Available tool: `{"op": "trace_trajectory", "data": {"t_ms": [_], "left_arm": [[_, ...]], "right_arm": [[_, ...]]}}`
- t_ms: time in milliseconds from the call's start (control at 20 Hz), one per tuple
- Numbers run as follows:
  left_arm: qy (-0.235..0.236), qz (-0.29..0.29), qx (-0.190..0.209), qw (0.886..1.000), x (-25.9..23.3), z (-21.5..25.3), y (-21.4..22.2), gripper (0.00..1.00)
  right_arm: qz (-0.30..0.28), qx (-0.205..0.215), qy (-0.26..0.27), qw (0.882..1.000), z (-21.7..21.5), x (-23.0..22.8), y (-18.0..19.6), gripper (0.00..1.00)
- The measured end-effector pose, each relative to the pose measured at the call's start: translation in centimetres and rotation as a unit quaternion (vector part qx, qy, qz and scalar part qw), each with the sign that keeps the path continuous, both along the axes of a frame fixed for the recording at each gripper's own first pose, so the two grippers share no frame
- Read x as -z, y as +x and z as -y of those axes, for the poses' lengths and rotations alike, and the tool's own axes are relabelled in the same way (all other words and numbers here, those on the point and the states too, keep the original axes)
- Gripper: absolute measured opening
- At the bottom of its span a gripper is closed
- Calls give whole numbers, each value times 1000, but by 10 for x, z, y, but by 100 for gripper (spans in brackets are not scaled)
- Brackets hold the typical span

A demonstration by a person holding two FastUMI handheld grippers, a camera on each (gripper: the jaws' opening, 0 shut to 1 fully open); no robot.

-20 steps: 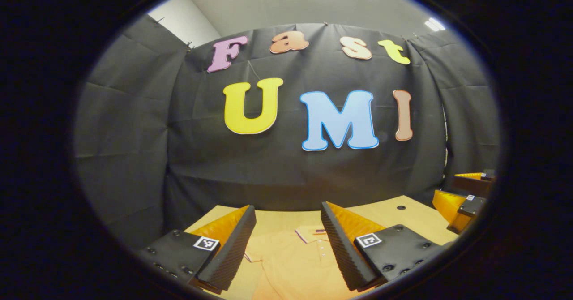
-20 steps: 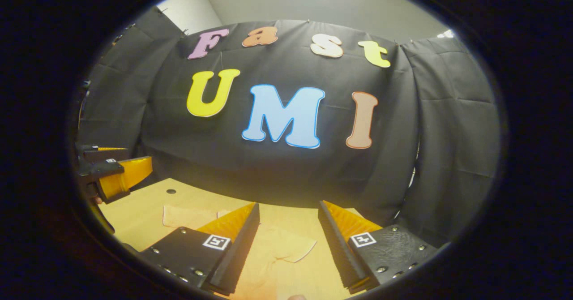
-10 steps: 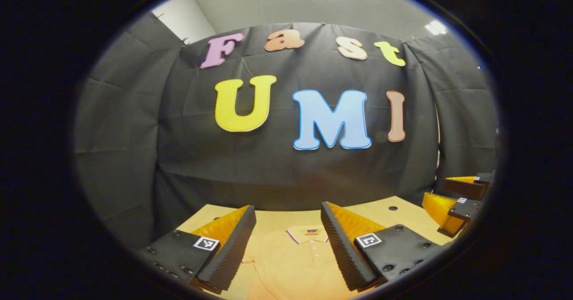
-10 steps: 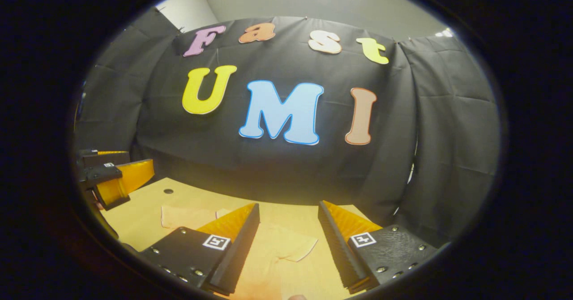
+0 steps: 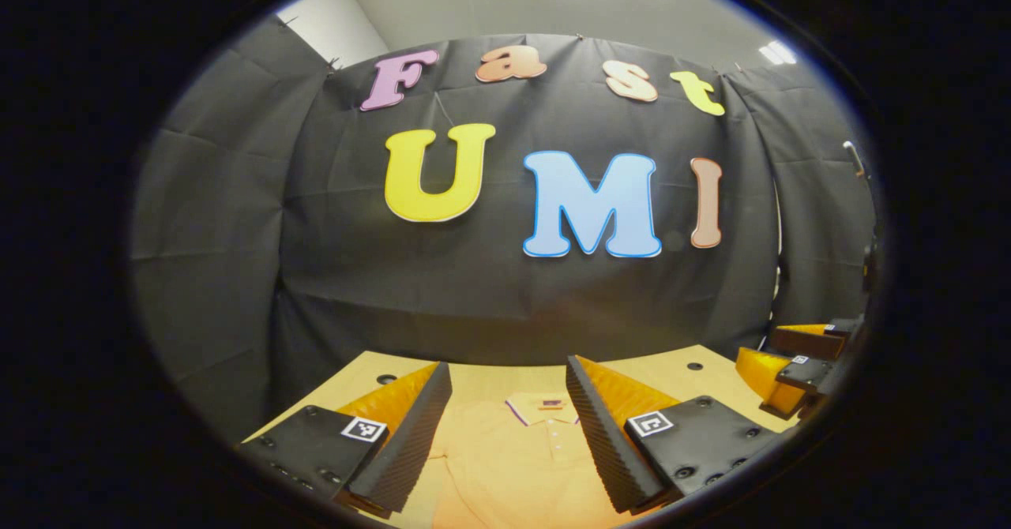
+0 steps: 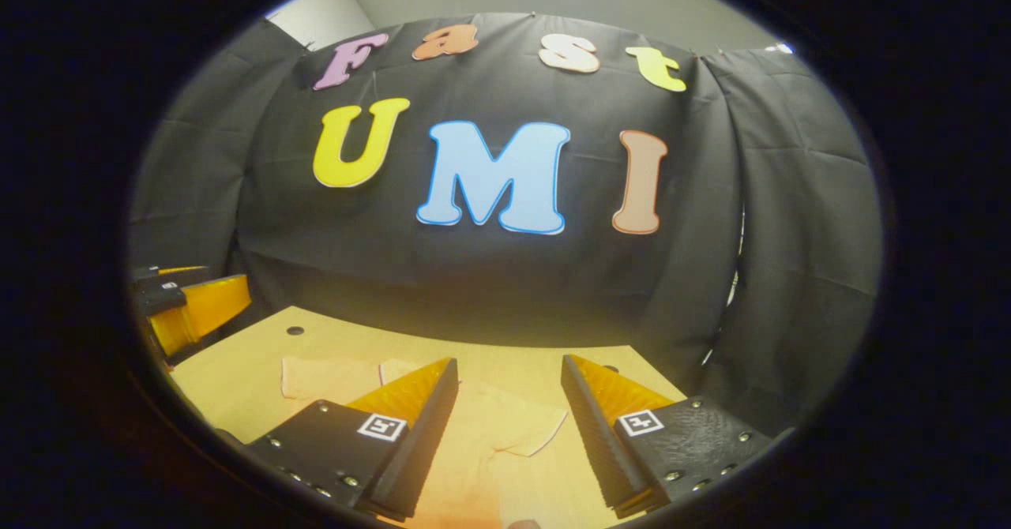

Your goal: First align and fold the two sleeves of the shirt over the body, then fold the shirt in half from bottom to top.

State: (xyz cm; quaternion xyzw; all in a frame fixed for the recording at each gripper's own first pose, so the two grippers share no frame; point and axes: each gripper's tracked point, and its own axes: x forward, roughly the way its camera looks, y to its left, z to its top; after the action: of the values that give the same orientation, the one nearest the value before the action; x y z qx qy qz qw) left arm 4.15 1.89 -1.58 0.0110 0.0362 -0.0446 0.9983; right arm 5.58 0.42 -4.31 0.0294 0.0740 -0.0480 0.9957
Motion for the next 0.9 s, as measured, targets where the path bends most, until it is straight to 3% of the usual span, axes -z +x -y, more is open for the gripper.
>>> {"op": "trace_trajectory", "data": {"t_ms": [200,400,900], "left_arm": [[3,-4,-3,1000,1,1,2,96],[1,-17,-8,1000,9,2,7,96],[7,-42,-30,999,27,-3,20,96]], "right_arm": [[-32,11,20,999,19,29,27,83],[-64,24,0,998,41,65,56,83],[-166,16,33,985,57,157,122,82]]}}
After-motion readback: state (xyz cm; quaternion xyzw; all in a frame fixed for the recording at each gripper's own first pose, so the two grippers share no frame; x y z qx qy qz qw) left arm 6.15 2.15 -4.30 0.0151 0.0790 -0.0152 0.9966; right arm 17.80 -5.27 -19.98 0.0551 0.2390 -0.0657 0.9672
